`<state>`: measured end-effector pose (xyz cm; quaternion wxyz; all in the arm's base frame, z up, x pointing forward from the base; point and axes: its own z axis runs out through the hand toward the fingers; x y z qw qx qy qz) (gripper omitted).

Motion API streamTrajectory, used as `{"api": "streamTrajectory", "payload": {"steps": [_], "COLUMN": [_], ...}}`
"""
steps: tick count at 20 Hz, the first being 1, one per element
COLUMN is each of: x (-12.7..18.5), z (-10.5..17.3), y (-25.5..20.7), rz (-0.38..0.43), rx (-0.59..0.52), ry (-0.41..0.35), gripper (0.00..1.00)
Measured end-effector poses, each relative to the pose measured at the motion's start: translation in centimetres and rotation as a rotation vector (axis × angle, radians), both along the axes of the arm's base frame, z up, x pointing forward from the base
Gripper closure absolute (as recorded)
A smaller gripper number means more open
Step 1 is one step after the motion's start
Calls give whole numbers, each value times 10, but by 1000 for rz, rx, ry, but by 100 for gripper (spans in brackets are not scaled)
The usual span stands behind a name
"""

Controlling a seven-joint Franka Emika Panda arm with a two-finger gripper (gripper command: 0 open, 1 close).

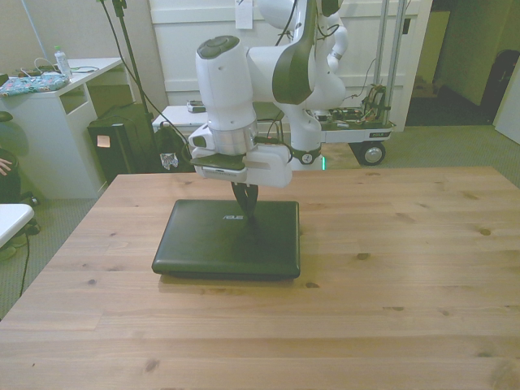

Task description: Close the laptop

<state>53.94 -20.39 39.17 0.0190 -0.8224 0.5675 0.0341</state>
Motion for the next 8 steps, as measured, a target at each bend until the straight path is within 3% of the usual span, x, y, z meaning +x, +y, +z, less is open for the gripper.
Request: {"api": "streamTrajectory", "payload": {"steps": [3, 7, 8], "x": [-4, -5, -9], "z": [-4, 50, 69], "y": [3, 35, 49], "rz": [3, 62, 85], "rx": [-1, -15, -16], "ry": [-6, -98, -124], "gripper": [100, 100, 0]}}
